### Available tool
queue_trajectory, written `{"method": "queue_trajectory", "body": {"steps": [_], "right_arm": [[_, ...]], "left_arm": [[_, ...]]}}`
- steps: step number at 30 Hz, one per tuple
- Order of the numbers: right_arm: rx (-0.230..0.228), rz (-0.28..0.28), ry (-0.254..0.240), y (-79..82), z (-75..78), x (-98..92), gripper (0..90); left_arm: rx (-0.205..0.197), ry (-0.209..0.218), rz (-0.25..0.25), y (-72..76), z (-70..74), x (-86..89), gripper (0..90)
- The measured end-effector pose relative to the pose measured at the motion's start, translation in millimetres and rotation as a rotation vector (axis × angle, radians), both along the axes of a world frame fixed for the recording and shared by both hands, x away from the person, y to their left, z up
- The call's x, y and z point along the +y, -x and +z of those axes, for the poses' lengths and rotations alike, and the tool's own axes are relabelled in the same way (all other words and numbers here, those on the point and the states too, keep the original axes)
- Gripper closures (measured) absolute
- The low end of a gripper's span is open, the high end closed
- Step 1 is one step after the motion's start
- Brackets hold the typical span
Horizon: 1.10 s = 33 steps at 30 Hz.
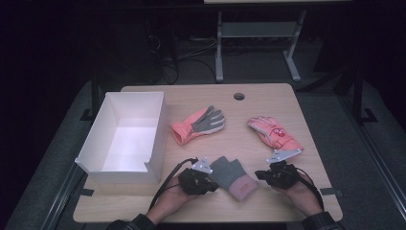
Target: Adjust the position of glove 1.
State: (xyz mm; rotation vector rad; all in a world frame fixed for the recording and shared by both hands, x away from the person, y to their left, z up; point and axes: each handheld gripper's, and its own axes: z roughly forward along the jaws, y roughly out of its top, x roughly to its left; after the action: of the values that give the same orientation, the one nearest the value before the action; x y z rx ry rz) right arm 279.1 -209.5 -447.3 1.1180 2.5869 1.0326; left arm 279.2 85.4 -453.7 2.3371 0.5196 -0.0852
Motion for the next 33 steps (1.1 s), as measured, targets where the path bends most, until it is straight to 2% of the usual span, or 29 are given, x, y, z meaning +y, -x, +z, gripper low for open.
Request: {"method": "queue_trajectory", "body": {"steps": [5, 12, 21, 30, 33], "right_arm": [[0.018, 0.026, -0.002, 0.0, -1.4, 4.1, 90.0], [0.030, 0.065, 0.000, 1.6, -1.2, 8.3, 90.0], [0.035, 0.098, -0.001, 2.5, -2.7, 12.7, 90.0], [0.052, 0.128, -0.002, 5.5, -3.9, 21.9, 90.0], [0.058, 0.138, -0.008, 6.4, -4.8, 24.9, 90.0]], "left_arm": [[0.005, -0.021, -0.009, -1.9, -4.3, -10.4, 89.6], [0.017, -0.010, 0.020, -9.9, -6.5, -16.5, 89.6], [0.002, -0.020, 0.058, -25.6, -2.9, -10.4, 89.5], [0.005, -0.001, 0.110, -39.8, -0.6, -2.2, 89.5], [-0.005, -0.008, 0.107, -45.6, 0.4, 0.3, 89.5]]}}
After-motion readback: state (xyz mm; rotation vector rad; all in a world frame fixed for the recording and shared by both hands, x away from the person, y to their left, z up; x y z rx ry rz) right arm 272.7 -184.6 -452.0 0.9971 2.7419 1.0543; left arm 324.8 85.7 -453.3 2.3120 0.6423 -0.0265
